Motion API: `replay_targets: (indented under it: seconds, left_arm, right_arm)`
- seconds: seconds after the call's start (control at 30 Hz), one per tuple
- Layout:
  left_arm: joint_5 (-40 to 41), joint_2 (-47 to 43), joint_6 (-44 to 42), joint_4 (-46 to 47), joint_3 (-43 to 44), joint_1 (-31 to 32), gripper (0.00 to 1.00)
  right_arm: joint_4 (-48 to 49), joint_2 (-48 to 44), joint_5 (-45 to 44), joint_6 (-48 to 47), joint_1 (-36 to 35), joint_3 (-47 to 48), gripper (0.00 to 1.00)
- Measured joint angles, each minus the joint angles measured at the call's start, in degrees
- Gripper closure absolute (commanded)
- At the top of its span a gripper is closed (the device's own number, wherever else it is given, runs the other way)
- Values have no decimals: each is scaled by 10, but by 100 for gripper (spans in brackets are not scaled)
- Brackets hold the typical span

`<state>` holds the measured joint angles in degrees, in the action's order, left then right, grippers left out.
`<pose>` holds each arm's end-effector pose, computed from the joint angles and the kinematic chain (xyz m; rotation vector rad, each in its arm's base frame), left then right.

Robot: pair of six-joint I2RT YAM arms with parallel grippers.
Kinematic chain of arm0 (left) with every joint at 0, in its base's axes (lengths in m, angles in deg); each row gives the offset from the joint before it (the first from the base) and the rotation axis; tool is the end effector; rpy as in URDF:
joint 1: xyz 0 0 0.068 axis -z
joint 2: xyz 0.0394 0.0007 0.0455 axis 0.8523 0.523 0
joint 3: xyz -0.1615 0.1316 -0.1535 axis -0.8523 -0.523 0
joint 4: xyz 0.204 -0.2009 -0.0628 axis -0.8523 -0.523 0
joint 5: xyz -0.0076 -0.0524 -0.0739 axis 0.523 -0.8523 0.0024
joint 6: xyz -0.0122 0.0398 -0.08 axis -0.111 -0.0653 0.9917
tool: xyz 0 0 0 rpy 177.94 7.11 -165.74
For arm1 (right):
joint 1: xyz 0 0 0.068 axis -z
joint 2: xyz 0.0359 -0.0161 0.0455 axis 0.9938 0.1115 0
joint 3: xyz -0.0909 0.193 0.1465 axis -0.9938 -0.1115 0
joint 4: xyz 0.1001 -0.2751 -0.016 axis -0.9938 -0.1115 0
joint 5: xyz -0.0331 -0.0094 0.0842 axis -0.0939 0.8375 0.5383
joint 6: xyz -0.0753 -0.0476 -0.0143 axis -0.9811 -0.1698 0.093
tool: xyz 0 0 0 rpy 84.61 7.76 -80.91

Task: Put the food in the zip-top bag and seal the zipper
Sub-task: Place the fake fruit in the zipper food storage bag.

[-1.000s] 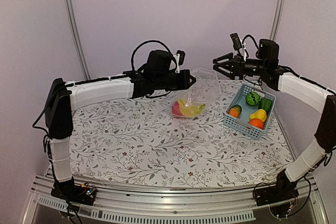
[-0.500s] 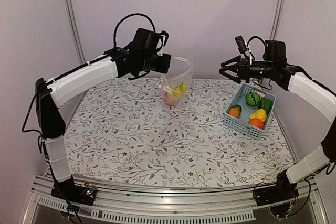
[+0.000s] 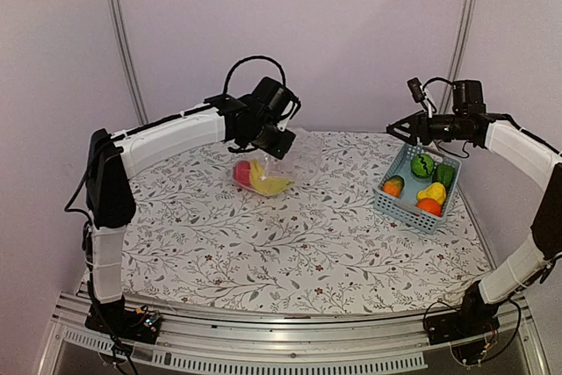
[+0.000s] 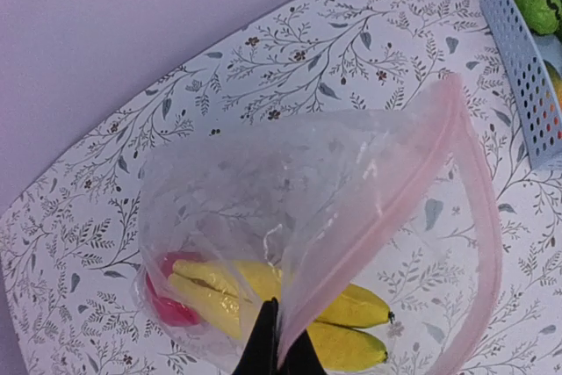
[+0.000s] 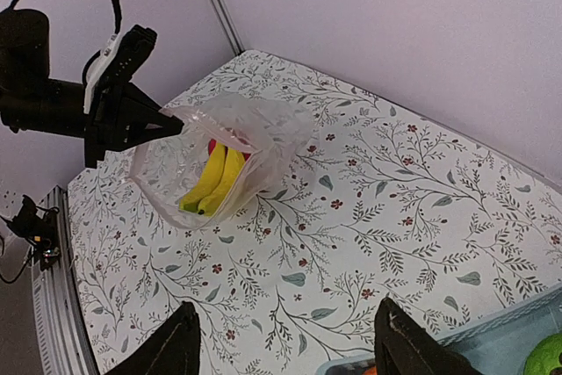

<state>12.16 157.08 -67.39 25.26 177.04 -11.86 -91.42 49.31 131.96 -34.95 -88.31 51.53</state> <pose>0.3843 -0.3670 0.2620 0.6502 2.2013 -0.0653 0.3867 0.0922 0.2900 -0.7375 1.8833 0.8282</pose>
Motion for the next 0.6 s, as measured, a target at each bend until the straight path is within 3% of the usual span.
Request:
replay_targets:
  seconds: [0.37,0.6]
  left_arm:
    - [11,7,3,-15,-28,16,100]
    - [30,-15,-10,2,-72,38,100]
  right_arm:
    - [-36,14,-93,-22,7,-4,33]
    - [-51,71,-181,-23,51,18,33]
